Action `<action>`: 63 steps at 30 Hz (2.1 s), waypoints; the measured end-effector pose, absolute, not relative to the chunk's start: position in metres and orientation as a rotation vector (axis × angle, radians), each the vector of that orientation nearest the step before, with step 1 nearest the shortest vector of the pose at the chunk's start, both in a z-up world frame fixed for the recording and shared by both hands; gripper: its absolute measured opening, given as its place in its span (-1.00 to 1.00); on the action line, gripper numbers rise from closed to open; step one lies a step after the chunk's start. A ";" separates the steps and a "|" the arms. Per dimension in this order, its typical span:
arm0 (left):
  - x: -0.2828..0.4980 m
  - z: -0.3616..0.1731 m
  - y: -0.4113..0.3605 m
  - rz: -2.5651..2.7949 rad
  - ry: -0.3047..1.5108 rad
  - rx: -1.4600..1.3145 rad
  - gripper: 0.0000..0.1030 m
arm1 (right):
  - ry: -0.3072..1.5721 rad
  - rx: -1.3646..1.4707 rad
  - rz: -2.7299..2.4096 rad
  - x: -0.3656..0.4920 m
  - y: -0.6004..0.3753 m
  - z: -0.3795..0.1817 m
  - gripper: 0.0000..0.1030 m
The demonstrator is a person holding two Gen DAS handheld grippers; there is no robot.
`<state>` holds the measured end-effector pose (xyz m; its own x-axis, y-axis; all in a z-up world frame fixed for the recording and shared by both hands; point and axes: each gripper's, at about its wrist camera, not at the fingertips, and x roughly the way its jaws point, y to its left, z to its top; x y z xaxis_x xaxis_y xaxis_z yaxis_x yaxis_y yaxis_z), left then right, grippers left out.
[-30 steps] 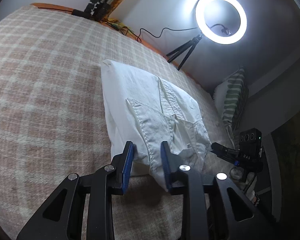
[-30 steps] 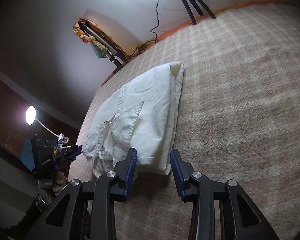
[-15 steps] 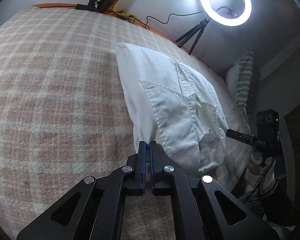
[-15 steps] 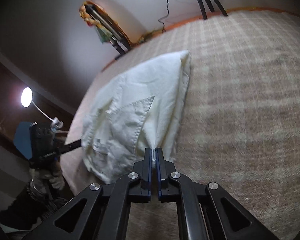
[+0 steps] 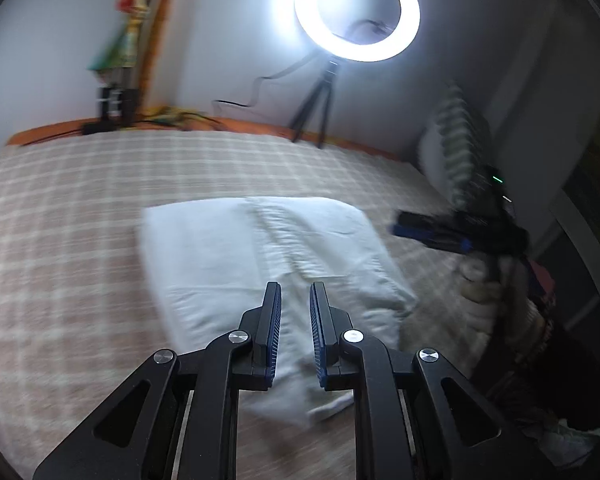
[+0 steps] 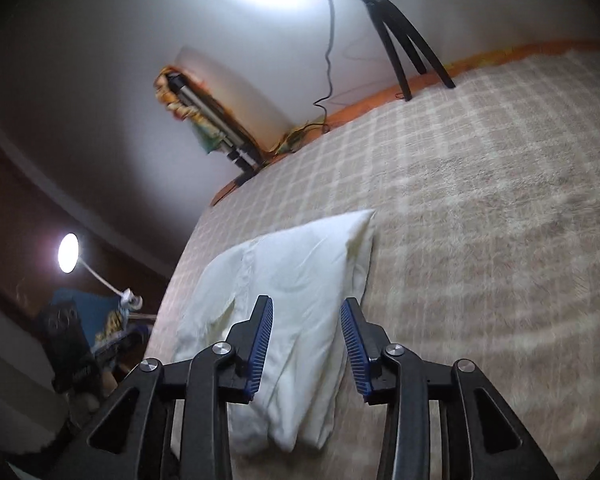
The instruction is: Fold small clothes
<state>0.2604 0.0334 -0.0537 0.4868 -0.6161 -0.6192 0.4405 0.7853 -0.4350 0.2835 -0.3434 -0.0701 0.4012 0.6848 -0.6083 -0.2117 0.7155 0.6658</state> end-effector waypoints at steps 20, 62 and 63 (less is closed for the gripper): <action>0.269 -0.111 -0.055 -0.775 0.975 -0.071 -0.75 | 1.008 0.429 0.455 0.370 -0.316 -0.098 -0.99; 0.313 -0.151 0.132 -0.503 1.067 -0.878 -0.40 | 1.214 0.659 0.654 0.278 -0.327 -0.118 -0.12; 0.314 -0.153 0.130 -0.505 1.074 -0.882 -0.47 | 1.217 0.670 0.659 0.278 -0.326 -0.119 -0.16</action>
